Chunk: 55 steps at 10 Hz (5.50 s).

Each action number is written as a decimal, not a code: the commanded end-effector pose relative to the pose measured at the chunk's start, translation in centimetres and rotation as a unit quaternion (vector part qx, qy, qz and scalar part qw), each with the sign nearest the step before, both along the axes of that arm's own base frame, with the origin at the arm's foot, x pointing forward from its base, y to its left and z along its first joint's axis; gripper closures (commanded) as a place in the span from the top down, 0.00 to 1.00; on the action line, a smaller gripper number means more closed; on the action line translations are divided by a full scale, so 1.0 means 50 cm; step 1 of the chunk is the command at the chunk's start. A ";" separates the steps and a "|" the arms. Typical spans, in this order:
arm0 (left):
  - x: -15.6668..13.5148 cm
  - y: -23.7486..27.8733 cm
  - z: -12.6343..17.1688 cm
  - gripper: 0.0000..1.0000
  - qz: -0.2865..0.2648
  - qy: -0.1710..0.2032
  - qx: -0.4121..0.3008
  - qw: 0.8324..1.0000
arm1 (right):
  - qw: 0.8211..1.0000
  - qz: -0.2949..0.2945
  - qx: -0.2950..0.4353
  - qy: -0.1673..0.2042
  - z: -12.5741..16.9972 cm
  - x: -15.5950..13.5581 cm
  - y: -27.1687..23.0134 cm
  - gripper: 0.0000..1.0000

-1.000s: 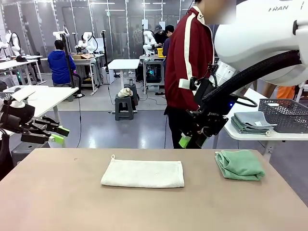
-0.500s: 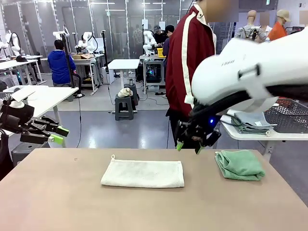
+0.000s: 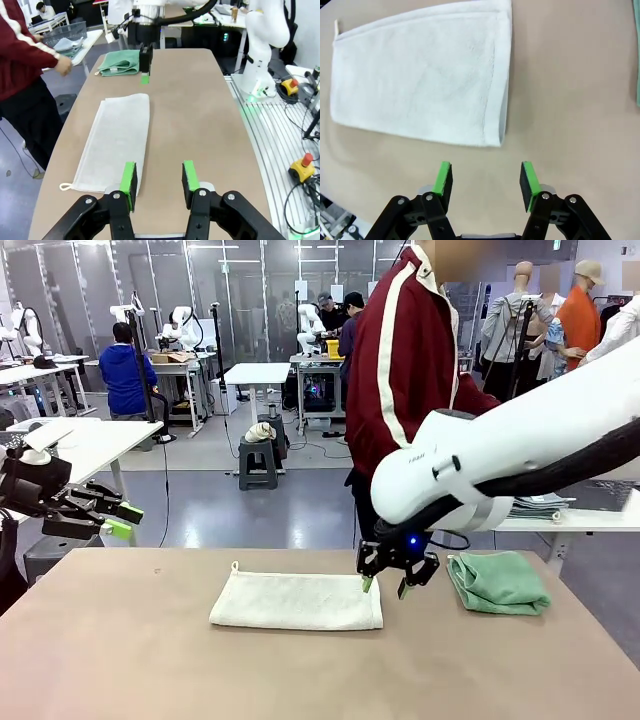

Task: Fold the towels and place them in the basket.
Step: When a person lays out a Towel with hook on the table, fold it in half twice.

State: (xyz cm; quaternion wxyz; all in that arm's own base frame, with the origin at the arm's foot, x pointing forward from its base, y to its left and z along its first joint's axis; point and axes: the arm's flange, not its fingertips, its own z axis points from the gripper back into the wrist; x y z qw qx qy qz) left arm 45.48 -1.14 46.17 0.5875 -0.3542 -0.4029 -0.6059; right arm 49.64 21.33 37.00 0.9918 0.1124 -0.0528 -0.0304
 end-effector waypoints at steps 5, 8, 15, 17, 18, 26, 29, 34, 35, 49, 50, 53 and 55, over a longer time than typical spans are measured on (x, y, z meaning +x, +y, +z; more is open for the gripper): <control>-0.005 0.000 0.002 0.48 -0.002 -0.001 -0.009 1.000 | 0.996 -0.055 -0.059 -0.035 -0.094 0.083 0.037 0.69; -0.005 0.000 0.002 0.48 -0.002 -0.001 -0.009 1.000 | 0.996 -0.047 -0.067 -0.036 -0.112 0.113 0.050 0.69; -0.005 0.000 0.002 0.48 -0.002 -0.001 -0.009 1.000 | 0.994 -0.061 -0.083 -0.030 -0.147 0.127 0.091 0.69; -0.005 0.000 0.002 0.48 -0.002 -0.001 -0.009 1.000 | 0.994 -0.065 -0.082 -0.027 -0.153 0.129 0.092 0.69; -0.005 0.000 0.002 0.48 -0.002 -0.001 -0.009 1.000 | 0.994 -0.066 -0.079 -0.023 -0.153 0.130 0.092 0.49; -0.005 0.000 0.002 0.48 -0.002 -0.001 -0.009 1.000 | 0.995 -0.065 -0.078 -0.013 -0.152 0.133 0.082 0.00; -0.005 0.000 0.002 0.48 -0.002 -0.001 -0.009 1.000 | 0.995 -0.067 -0.073 -0.015 -0.149 0.128 0.062 0.00; -0.005 0.000 0.002 0.48 -0.002 -0.001 -0.009 1.000 | 0.994 -0.063 -0.083 -0.012 -0.159 0.127 0.059 0.01; -0.005 0.000 0.002 0.48 -0.002 -0.001 -0.009 1.000 | 0.994 -0.062 -0.085 -0.012 -0.158 0.126 0.060 0.23; -0.005 0.000 0.002 0.48 -0.002 -0.001 -0.009 1.000 | 0.992 -0.044 -0.117 -0.015 -0.168 0.130 0.078 0.18; -0.005 0.000 0.002 0.48 -0.002 -0.001 -0.009 1.000 | 0.992 -0.045 -0.117 -0.015 -0.165 0.130 0.076 0.06; -0.005 0.000 0.002 0.48 -0.002 -0.001 -0.009 1.000 | 0.992 -0.047 -0.118 -0.013 -0.160 0.131 0.071 0.00; -0.005 0.000 0.002 0.48 -0.002 -0.001 -0.009 1.000 | 0.992 -0.047 -0.117 -0.010 -0.159 0.132 0.067 0.00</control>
